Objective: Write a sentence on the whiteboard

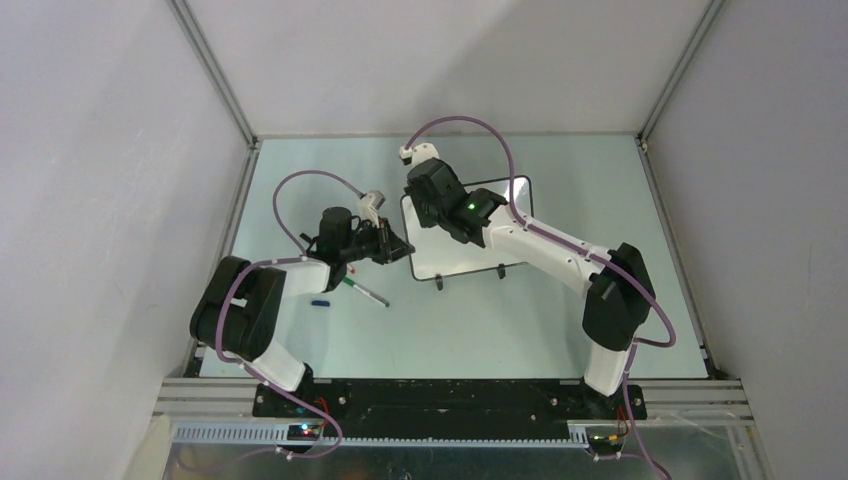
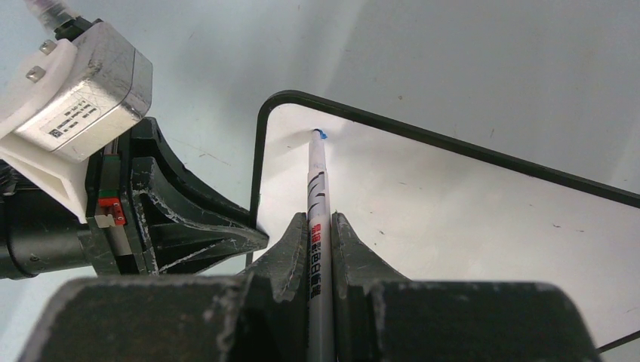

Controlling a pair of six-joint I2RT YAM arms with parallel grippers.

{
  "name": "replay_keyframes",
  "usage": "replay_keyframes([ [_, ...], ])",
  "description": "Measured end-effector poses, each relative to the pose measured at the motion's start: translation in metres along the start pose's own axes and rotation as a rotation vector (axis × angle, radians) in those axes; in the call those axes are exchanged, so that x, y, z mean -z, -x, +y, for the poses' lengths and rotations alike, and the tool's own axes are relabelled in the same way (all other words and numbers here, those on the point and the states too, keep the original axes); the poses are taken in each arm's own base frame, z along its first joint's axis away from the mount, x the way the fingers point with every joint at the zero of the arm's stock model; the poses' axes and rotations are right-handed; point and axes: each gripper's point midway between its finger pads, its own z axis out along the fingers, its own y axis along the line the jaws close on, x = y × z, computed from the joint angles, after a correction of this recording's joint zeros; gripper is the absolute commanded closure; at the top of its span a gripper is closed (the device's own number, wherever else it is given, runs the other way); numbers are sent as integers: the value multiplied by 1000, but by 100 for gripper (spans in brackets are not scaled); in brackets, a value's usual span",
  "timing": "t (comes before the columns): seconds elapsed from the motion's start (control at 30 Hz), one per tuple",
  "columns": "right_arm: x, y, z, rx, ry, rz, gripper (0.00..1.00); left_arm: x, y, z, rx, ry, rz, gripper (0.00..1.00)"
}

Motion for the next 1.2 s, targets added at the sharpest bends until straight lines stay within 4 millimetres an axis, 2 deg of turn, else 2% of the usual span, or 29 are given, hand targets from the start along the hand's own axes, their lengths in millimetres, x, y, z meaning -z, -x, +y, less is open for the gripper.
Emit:
replay_keyframes([
  [0.43,-3,-2,10,6,36,12,100,0,0,1,2,8,1,89],
  [1.2,-1,-9,12,16,47,44,100,1,0,0,-6,13,3,94],
])
